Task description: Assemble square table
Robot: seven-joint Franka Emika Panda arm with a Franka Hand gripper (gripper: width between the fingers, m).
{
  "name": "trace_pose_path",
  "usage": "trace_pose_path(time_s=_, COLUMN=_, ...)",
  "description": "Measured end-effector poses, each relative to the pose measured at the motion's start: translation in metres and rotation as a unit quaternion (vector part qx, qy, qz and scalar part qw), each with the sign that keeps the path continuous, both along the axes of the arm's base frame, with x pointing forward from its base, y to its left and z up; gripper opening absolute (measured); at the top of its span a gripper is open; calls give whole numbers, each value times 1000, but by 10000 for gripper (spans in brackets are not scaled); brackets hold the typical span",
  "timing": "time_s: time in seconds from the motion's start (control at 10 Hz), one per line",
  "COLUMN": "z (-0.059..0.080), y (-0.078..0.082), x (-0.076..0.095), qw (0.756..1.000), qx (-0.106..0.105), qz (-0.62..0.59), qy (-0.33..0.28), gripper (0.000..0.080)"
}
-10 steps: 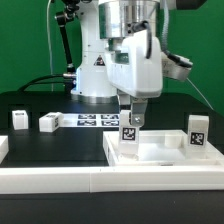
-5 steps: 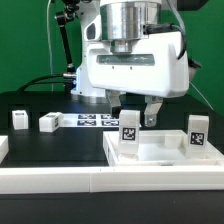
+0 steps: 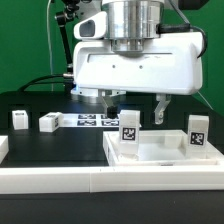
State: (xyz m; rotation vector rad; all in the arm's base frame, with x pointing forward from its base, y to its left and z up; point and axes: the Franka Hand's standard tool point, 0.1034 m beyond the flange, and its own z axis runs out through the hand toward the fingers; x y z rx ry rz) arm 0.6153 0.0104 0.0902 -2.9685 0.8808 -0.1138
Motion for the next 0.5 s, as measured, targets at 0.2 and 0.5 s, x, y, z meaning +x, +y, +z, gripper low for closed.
trace_pose_path(time_s=0.2, z=0, y=-2, x=0, qw=997, qx=-7, qz=81, qy=-2, gripper=649)
trace_pose_path(time_s=0.5, z=0, y=-3, x=0, qw=985, qx=-17, qz=172, qy=-3, gripper=649)
